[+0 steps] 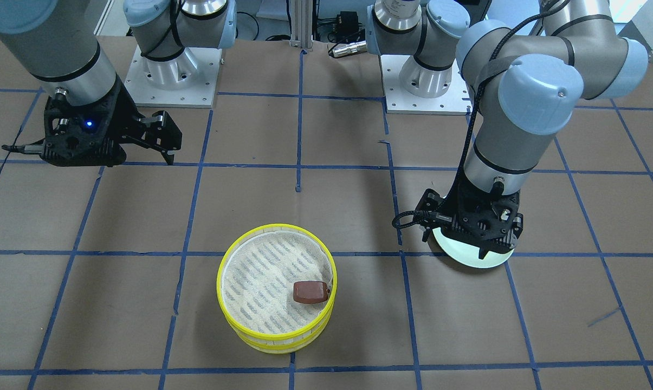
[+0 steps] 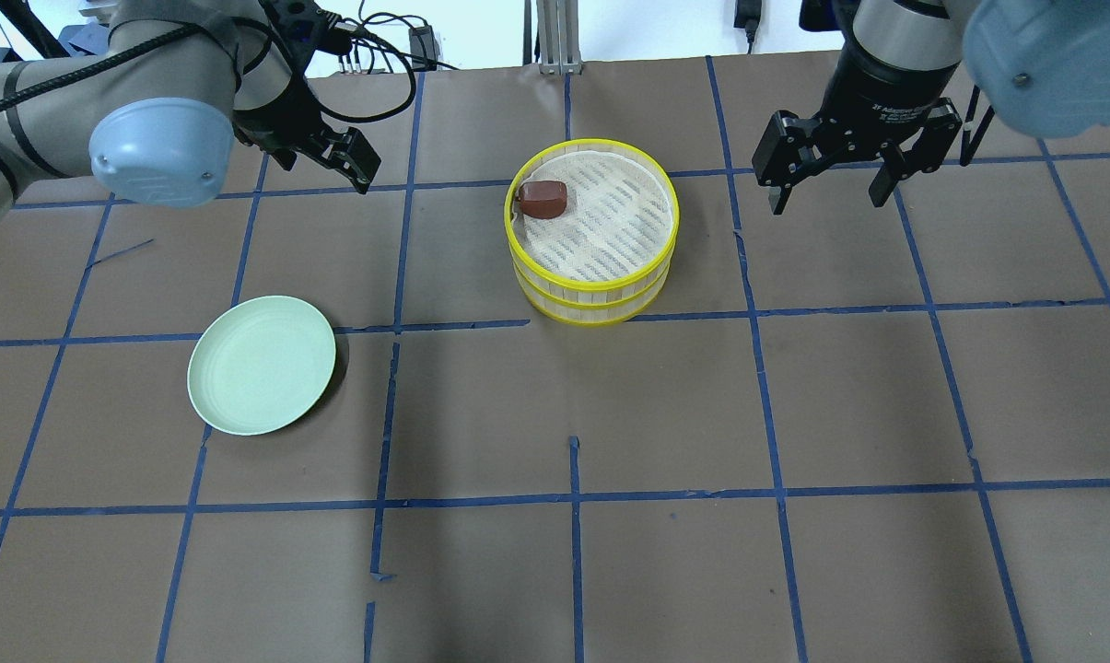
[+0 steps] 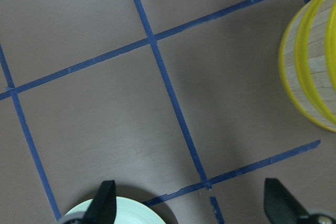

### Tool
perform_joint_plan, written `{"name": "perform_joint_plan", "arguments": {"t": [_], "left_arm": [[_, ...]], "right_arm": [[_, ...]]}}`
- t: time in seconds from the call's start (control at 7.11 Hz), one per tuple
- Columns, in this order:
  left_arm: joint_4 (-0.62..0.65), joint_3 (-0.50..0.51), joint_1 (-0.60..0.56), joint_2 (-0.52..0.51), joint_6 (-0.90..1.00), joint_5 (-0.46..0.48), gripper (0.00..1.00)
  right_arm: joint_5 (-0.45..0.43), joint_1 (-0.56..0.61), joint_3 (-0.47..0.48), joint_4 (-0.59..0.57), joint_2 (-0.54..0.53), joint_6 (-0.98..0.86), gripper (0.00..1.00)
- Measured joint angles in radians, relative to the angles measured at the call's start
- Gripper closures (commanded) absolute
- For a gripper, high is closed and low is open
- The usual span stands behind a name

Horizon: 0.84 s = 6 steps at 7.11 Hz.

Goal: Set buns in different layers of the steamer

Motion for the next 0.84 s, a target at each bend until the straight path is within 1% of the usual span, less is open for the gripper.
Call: {"name": "perform_joint_plan", "arguments": {"t": [0.42, 0.84], "left_arm": [[-0.017, -0.013, 0.001, 0.013, 0.031, 0.037, 0.0], [-0.019, -0.017, 0.001, 0.015, 0.039, 0.041, 0.0]], "right_arm": [[0.003, -0.001, -0.01, -0.003, 0.0, 0.001, 0.0], [0.005, -0.004, -0.079, 0.001, 0.045, 0.002, 0.0]]}}
